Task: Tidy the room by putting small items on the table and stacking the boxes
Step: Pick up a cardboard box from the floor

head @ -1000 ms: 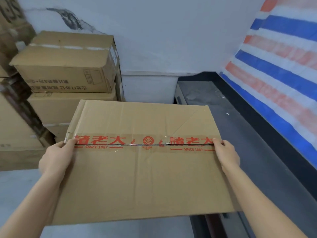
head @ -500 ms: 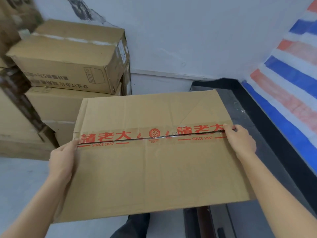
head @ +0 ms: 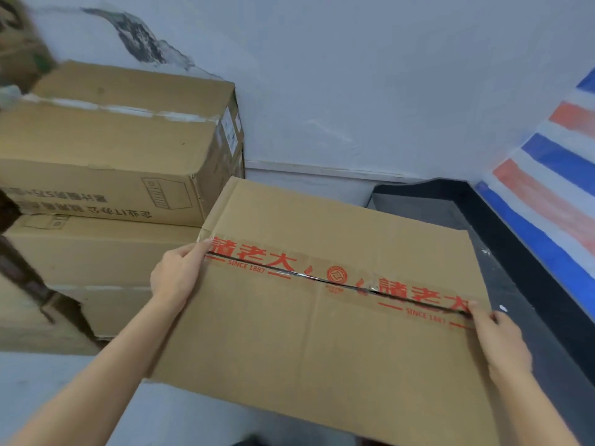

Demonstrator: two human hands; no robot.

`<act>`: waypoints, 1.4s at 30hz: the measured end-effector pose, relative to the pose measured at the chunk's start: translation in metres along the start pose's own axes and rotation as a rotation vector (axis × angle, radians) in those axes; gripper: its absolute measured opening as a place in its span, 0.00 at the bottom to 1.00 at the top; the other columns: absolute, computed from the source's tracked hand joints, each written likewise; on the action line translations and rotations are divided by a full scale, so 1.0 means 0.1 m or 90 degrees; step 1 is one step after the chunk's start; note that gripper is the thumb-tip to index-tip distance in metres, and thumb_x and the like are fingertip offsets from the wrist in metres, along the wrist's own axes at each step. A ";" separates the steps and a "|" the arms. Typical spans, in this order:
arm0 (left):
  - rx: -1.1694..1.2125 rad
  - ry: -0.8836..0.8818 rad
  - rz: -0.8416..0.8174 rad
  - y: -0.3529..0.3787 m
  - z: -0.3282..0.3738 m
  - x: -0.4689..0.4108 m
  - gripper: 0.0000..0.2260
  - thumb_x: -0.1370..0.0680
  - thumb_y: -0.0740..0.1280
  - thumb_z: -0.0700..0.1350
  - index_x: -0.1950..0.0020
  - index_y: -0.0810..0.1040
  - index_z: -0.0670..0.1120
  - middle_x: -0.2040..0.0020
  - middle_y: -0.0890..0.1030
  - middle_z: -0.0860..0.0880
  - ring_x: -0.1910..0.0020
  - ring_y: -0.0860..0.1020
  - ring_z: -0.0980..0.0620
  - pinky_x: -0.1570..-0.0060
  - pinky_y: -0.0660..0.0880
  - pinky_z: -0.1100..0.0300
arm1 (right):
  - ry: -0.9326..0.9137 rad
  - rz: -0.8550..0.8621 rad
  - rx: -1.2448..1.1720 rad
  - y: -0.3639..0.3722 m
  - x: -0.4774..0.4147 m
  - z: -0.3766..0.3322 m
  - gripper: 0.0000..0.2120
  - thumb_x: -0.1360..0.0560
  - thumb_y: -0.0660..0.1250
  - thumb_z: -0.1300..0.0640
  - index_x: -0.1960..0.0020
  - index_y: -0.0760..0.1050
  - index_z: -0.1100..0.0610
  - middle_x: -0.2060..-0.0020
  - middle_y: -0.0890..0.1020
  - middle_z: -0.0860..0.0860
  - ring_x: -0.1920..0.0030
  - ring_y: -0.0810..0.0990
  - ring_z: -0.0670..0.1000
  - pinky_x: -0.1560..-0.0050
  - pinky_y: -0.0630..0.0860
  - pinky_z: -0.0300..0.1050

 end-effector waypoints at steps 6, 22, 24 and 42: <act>-0.026 -0.052 -0.014 0.08 -0.12 -0.58 0.23 0.23 0.61 0.59 0.39 0.79 0.42 0.39 0.77 0.37 0.38 0.72 0.37 0.37 0.66 0.50 | -0.037 0.005 0.072 0.17 -0.30 -0.70 0.29 0.23 0.52 0.36 0.32 0.68 0.56 0.36 0.73 0.60 0.37 0.71 0.63 0.40 0.69 0.55; -0.104 -0.031 0.068 0.16 0.50 -1.26 0.22 0.22 0.59 0.57 0.38 0.78 0.43 0.40 0.77 0.36 0.38 0.72 0.35 0.39 0.67 0.51 | -0.067 -0.002 0.090 0.36 -1.07 -1.72 0.30 0.25 0.54 0.35 0.33 0.68 0.56 0.38 0.75 0.58 0.40 0.74 0.62 0.39 0.71 0.57; -0.100 -0.032 0.083 0.24 0.51 -1.31 0.21 0.21 0.59 0.57 0.38 0.78 0.43 0.41 0.78 0.36 0.38 0.72 0.36 0.40 0.67 0.52 | -0.066 -0.002 0.076 0.42 -1.21 -1.80 0.29 0.24 0.55 0.36 0.33 0.68 0.56 0.38 0.74 0.58 0.40 0.73 0.61 0.39 0.71 0.56; -0.203 -0.029 0.213 1.42 0.97 -2.51 0.17 0.21 0.57 0.55 0.63 0.75 0.47 0.54 0.79 0.37 0.51 0.76 0.36 0.56 0.65 0.54 | -0.093 -0.048 0.004 1.45 -3.00 -2.26 0.27 0.22 0.54 0.40 0.32 0.67 0.58 0.36 0.74 0.60 0.37 0.71 0.63 0.40 0.67 0.52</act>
Point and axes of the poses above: each hand's wrist, its own x-axis away from the middle knuckle, its own y-axis out of the palm, z = x × y, the point moved 5 cm from there along -x, towards the middle knuckle
